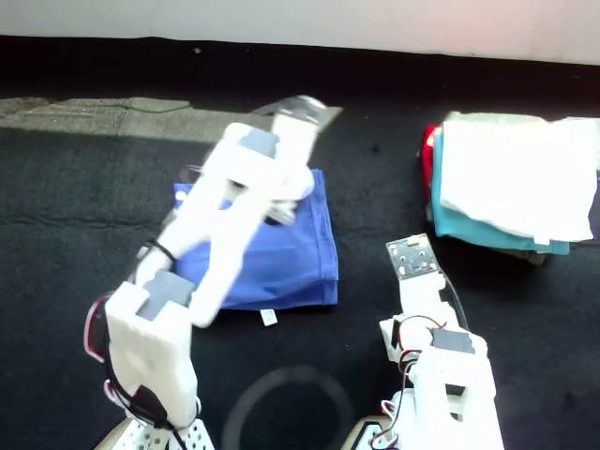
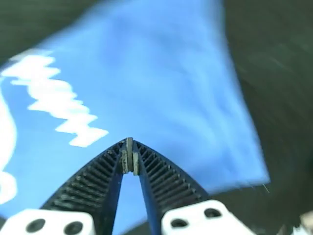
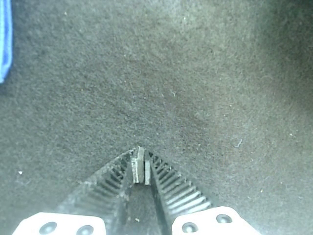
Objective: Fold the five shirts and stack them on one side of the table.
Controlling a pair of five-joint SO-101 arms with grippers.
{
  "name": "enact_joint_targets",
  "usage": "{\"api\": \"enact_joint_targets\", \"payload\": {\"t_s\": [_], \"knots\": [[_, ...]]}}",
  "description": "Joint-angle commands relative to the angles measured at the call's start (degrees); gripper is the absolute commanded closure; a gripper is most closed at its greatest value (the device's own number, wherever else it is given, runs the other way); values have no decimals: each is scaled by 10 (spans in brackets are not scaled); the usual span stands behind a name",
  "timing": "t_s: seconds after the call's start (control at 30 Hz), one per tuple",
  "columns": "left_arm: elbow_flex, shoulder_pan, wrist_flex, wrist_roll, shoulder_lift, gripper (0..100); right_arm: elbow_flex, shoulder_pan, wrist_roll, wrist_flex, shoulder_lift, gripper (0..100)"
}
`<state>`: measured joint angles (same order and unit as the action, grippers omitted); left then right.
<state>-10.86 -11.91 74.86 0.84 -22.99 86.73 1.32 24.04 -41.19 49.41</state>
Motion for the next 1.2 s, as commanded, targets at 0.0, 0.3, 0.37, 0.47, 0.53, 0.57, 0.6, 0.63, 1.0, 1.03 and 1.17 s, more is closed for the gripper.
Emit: {"api": "enact_joint_targets", "payload": {"t_s": [0.0, 0.3, 0.37, 0.47, 0.53, 0.57, 0.6, 0.63, 1.0, 1.03, 1.17], "knots": [[-6, 88, -25, -1, -19, 991, 12, 8, 5, 14, 0, 987], [-4, 167, -86, -1, -33, 991, -166, -9, -91, -123, -6, 987], [-3, 167, -98, -1, -34, 991, -211, -30, -92, -155, -7, 987], [0, 169, -118, -1, -35, 991, -260, -55, -93, -184, -7, 987], [0, 175, -120, -9, -44, 991, -286, -62, -93, -194, -7, 987], [-4, 179, -120, -20, -53, 991, -300, -65, -94, -199, -7, 986], [-5, 182, -120, -31, -61, 991, -314, -70, -94, -204, -7, 986], [-5, 190, -120, -36, -66, 991, -328, -75, -94, -210, -7, 986], [-4, 222, -29, -39, 56, 990, -596, -165, -181, -318, -207, 901], [-4, 222, -21, -39, 72, 990, -633, -177, -188, -328, -236, 893], [-5, 218, 24, -39, 144, 989, -778, -233, -227, -365, -353, 834]]}}
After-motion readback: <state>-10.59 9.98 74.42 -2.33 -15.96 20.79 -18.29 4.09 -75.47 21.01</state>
